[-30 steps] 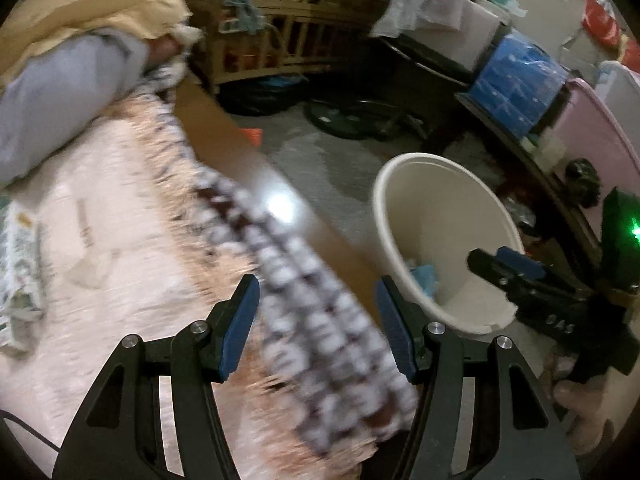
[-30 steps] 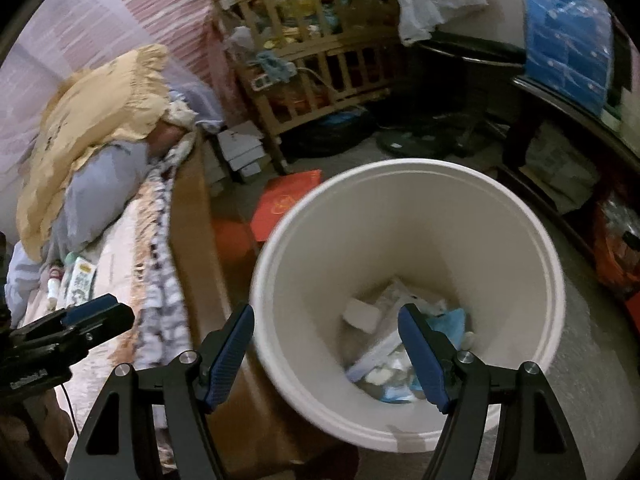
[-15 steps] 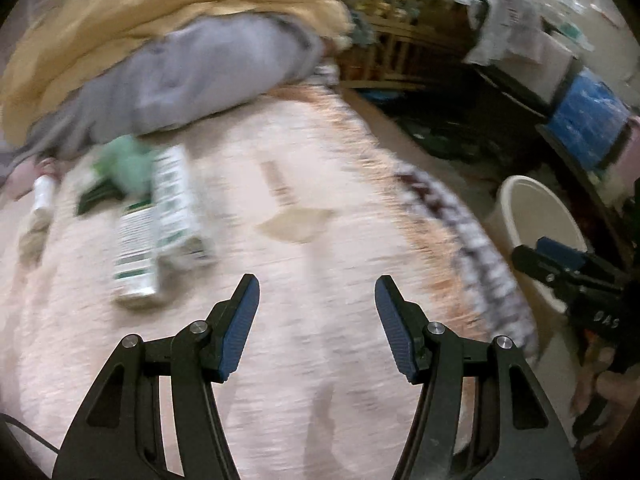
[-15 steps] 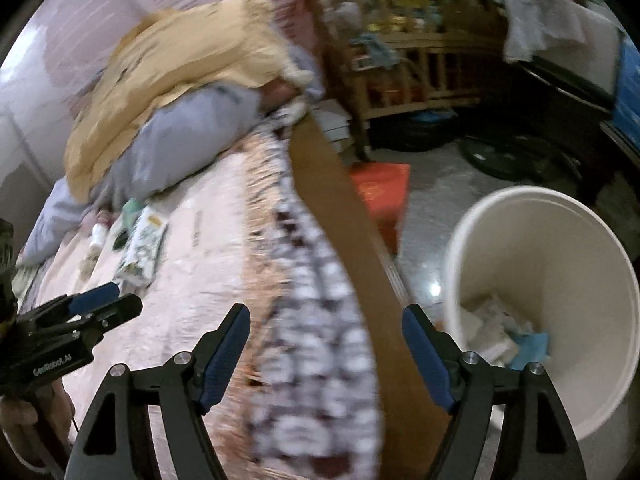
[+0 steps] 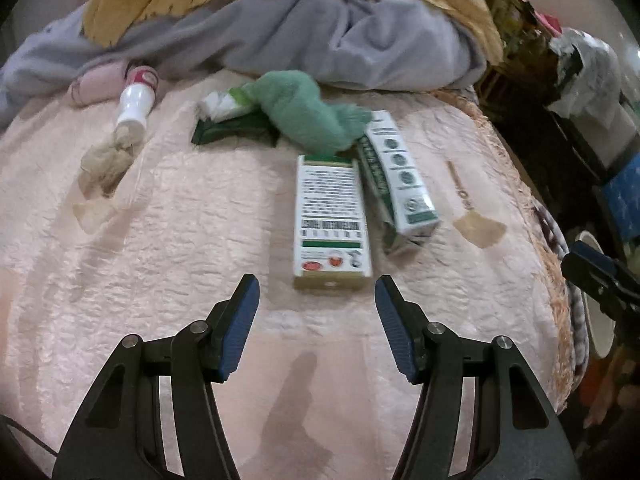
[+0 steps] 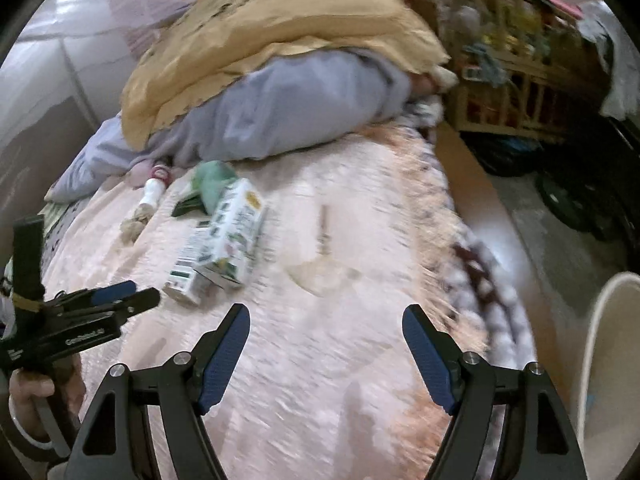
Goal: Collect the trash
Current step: 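Move both open tools back over the trash on the bed, then grasp the white Guilin Watermelon Frost box with the left tool, then grasp the green towel with the right tool while the left tool holds the box, then carry the Watermelon Frost box and green towel over the white bucket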
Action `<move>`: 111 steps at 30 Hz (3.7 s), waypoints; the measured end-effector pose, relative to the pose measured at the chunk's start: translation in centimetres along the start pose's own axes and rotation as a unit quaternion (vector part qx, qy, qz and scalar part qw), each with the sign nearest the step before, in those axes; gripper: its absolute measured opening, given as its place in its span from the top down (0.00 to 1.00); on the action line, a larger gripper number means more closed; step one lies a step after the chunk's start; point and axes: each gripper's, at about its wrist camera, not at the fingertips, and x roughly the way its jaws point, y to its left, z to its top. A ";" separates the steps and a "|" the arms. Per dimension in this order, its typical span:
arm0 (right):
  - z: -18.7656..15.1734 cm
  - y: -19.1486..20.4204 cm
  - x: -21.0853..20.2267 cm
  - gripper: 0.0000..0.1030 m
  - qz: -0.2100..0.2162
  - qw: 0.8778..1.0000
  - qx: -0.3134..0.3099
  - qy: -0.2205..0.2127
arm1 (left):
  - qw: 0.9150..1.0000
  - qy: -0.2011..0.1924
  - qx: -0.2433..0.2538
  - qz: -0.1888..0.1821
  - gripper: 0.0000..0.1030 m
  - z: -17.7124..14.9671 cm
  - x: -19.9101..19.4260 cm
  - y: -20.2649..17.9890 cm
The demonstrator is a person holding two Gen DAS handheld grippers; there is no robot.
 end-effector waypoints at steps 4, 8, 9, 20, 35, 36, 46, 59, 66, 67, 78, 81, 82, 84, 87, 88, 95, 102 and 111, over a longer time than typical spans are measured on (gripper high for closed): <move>0.9 1.8 1.1 0.26 0.011 1.000 -0.012 0.003 | 1.000 0.005 -0.009 -0.015 0.43 1.0 1.4 0.4; 1.3 2.7 1.9 0.26 0.015 1.000 -0.019 0.006 | 0.999 0.013 -0.016 -0.025 0.43 2.2 3.0 0.0; 1.3 2.8 2.0 0.26 0.015 1.000 -0.020 0.007 | 0.999 0.016 -0.015 -0.026 0.43 2.4 3.4 -0.2; 2.7 4.4 3.2 0.25 0.024 0.999 -0.030 0.009 | 0.997 0.036 -0.046 -0.046 0.50 4.3 6.4 1.5; 11.8 14.7 13.3 0.24 0.059 0.988 -0.141 0.024 | 0.998 -0.004 -0.057 0.009 0.50 1.8 0.1 10.5; 12.3 15.2 14.4 0.24 0.049 0.988 -0.146 0.025 | 0.998 -0.004 -0.059 0.008 0.50 1.8 0.2 10.9; 13.1 16.1 20.5 0.73 0.025 0.987 -0.143 0.070 | 0.997 0.000 -0.076 0.003 0.50 1.6 1.0 11.9; 8.0 16.3 6.6 0.78 0.107 0.983 -0.150 0.005 | 0.998 -0.022 -0.052 0.011 0.50 -0.8 -2.2 8.6; 6.7 15.5 6.2 0.36 0.094 0.987 -0.130 -0.002 | 0.998 -0.012 -0.064 0.021 0.50 -2.3 -2.3 9.7; 6.8 15.8 7.0 0.36 0.094 0.986 -0.135 0.002 | 0.998 -0.013 -0.064 0.024 0.50 -2.4 -2.4 9.9; 7.7 18.5 17.7 0.36 -0.038 0.976 -0.198 0.083 | 0.998 -0.005 -0.058 0.024 0.50 -2.4 -1.8 10.6; 6.3 18.3 18.6 0.56 -0.047 0.971 -0.213 0.092 | 0.998 -0.005 -0.057 0.023 0.50 -2.2 -1.7 10.3; 6.0 18.4 18.2 0.58 -0.041 0.971 -0.219 0.086 | 0.998 -0.006 -0.057 0.023 0.50 -2.3 -1.8 10.2; 5.7 18.1 16.5 0.60 -0.010 0.976 -0.203 0.077 | 0.998 -0.010 -0.055 0.022 0.50 -2.3 -2.0 9.8; 5.5 17.8 13.0 0.60 0.014 0.979 -0.198 0.039 | 0.998 -0.018 -0.053 0.022 0.50 -2.4 -2.6 9.1; 5.3 17.7 11.5 0.60 0.025 0.981 -0.193 0.029 | 0.998 -0.020 -0.052 0.022 0.50 -2.4 -2.8 8.8; 3.3 15.3 4.9 0.60 0.070 0.985 -0.157 0.008 | 0.998 -0.041 -0.033 0.019 0.50 -2.8 -4.5 5.9; 1.2 12.6 2.2 0.60 0.069 0.990 -0.120 -0.002 | 0.998 -0.052 -0.010 0.020 0.50 -3.1 -5.2 3.2; -0.2 9.4 -0.9 0.60 0.047 0.994 -0.101 -0.014 | 0.998 -0.059 0.017 0.003 0.50 -3.2 -5.8 -1.1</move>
